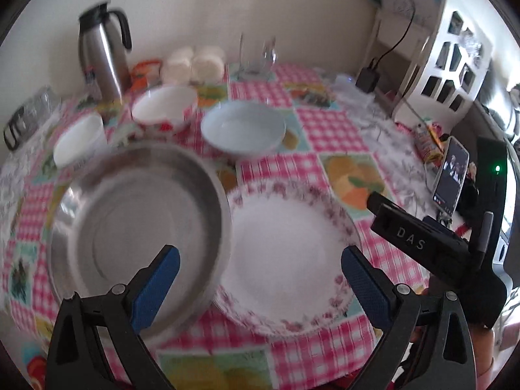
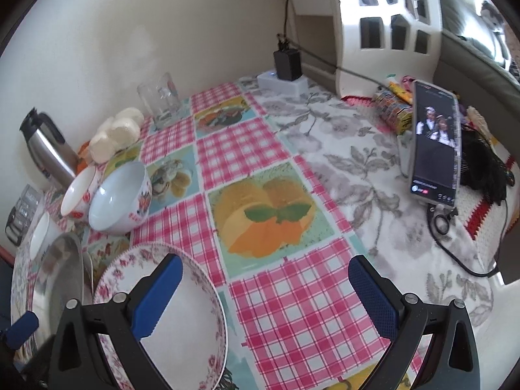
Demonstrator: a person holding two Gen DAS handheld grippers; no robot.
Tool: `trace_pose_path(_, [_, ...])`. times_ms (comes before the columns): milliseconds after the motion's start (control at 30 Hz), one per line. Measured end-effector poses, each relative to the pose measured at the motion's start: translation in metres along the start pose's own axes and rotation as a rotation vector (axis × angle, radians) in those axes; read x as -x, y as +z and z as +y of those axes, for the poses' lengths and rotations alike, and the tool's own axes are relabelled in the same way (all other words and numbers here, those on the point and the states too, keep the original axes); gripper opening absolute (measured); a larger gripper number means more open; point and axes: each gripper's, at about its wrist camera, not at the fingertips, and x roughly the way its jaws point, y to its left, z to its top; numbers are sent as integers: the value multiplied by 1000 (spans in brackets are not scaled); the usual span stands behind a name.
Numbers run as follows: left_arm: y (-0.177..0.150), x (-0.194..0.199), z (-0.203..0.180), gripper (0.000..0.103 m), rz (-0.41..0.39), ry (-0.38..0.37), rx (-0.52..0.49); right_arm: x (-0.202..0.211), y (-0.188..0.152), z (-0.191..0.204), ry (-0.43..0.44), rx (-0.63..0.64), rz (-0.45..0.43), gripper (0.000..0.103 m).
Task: Organize plates and bowls
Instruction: 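Move the right gripper to the rose-rimmed plate rim and close on it, then lift the rose-rimmed plate edge with the right gripper, tilting it upright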
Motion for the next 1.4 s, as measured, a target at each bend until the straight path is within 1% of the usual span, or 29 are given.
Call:
trace_pose_path(100, [-11, -14, 0, 100, 83, -29, 47, -10, -5, 0, 34, 6, 51, 103])
trace_pose_path(133, [-14, -18, 0, 100, 108, -27, 59, -13, -7, 0, 45, 3, 73, 103])
trace_pose_path(233, [-22, -20, -4, 100, 106, 38, 59, -21, -11, 1, 74, 7, 120, 103])
trace_pose_path(267, [-22, -17, -6, 100, 95, 49, 49, -24, -12, 2, 77, 11, 134, 103])
trace_pose_path(333, [-22, -12, -10, 100, 78, 45, 29, -28, -14, 4, 77, 19, 155, 103])
trace_pose_path(433, [-24, -13, -15, 100, 85, 74, 1, -28, -15, 6, 75, 32, 157, 103])
trace_pose_path(533, [-27, -15, -18, 100, 103, 75, -6, -29, -16, 7, 77, 33, 169, 103])
trace_pose_path(667, [-33, -21, -21, 100, 159, 23, -5, -35, -17, 9, 71, 44, 202, 102])
trace_pose_path(767, [-37, -29, -21, 100, 200, 21, 2, -38, -20, 10, 63, 51, 222, 94])
trace_pose_path(800, [-39, -30, -20, 100, 210, 17, 8, -39, -20, 10, 61, 51, 226, 89])
trace_pose_path(900, [-41, -38, -12, 99, 253, -1, 54, -40, -22, 9, 71, 40, 239, 81])
trace_pose_path(967, [-42, -42, -8, 97, 271, -12, 79, -39, -23, 8, 74, 37, 242, 74])
trace_pose_path(1033, [-43, -44, -6, 93, 281, -12, 90, -39, -23, 8, 83, 35, 247, 64])
trace_pose_path(1067, [-43, -45, -6, 92, 282, -8, 92, -41, -23, 10, 86, 39, 249, 60])
trace_pose_path(1100, [-43, -45, -5, 89, 284, -5, 94, -41, -23, 12, 87, 47, 249, 52])
trace_pose_path(1133, [-43, -46, -5, 85, 285, -6, 97, -41, -22, 14, 91, 60, 248, 46])
trace_pose_path(1167, [-43, -47, -4, 84, 287, -9, 102, -41, -22, 16, 96, 72, 249, 43])
trace_pose_path(1200, [-43, -48, -3, 83, 290, -10, 108, -40, -23, 18, 100, 82, 248, 38])
trace_pose_path(1300, [-43, -50, 0, 83, 293, -7, 128, -37, -21, 22, 72, 109, 236, 33])
trace_pose_path(1333, [-43, -50, 2, 83, 293, -8, 135, -36, -20, 21, 52, 108, 226, 30])
trace_pose_path(1400, [-42, -50, 4, 83, 291, -11, 151, -35, -18, 15, 24, 91, 216, 27])
